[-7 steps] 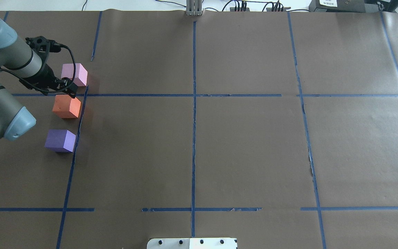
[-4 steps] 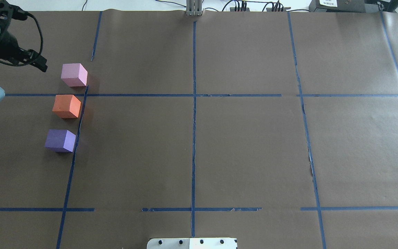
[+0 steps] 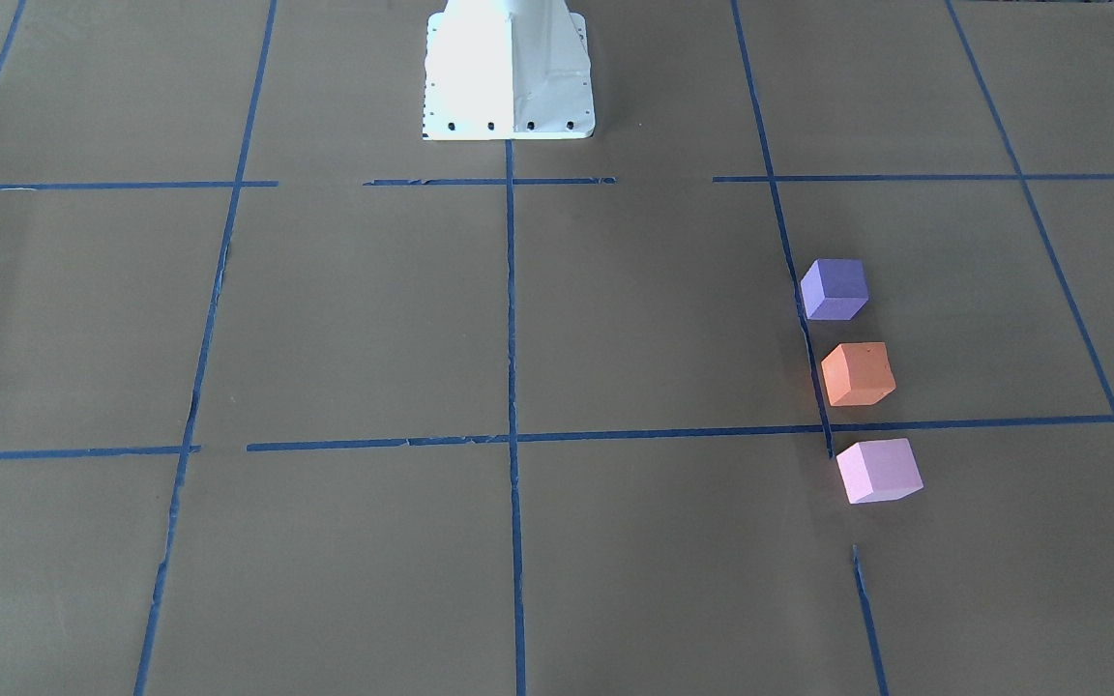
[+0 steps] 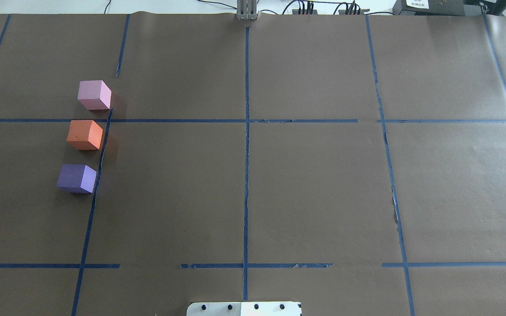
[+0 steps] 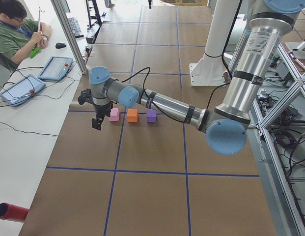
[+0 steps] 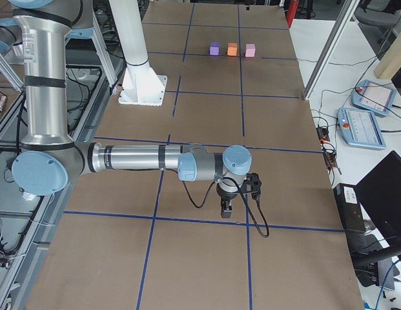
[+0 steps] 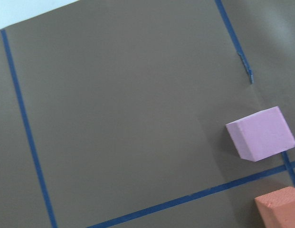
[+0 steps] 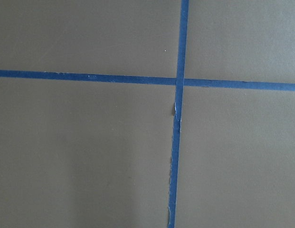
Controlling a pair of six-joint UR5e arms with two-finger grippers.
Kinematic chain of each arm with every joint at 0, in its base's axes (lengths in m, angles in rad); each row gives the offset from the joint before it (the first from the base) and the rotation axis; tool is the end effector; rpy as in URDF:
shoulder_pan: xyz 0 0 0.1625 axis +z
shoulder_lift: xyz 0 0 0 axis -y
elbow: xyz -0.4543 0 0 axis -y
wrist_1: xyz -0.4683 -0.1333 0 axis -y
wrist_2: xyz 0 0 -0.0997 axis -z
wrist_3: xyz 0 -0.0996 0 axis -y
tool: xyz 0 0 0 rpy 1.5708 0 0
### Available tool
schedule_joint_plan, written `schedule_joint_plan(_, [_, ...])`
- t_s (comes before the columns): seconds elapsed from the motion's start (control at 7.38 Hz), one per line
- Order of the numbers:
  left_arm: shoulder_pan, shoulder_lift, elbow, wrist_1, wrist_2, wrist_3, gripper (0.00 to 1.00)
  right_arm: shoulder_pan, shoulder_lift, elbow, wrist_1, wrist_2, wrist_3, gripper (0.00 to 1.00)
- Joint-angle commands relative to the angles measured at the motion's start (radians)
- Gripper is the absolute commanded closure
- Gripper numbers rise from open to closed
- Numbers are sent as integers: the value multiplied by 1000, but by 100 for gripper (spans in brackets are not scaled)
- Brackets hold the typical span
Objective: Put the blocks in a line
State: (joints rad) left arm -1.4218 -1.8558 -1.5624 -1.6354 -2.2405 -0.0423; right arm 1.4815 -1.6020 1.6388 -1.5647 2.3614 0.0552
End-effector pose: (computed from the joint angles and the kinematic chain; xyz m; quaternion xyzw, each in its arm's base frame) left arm 0.0330 -0.7012 0.5108 0.1287 0.3377 0.1053 0.9264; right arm 0.0126 -0.5598 0.6651 -0.0080 -0.3854 -0.0240 0.9224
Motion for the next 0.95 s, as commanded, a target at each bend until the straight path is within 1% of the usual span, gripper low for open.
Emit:
schedule_joint_plan(0.0, [-89,91,57,5,-7,50,0,0,-1,-1,0,-1,0,0])
schedule_joint_plan(0.14, [-120,159,58,2,-39,91,0,0,-1,-1,0,-1,0,0])
schedule_joint_plan(0.27, [-121,223,53,0,-101,105,0,0,-1,-1,0,-1,0,0])
schedule_joint_plan(0.41, [-121,233,47,12,-102,102,0,0,-1,-1,0,-1,0,0])
schedule_joint_plan(0.54, [-121,272,19,12,-103,104,0,0,-1,-1,0,-1,0,0])
schedule_joint_plan(0.68, [-121,285,-13,25,-100,104,0,-1,1,1,0,-1,0,0])
schedule_joint_plan(0.81, [-124,282,-37,76,-100,105,0,-1,-1,-1,0,-1,0,0])
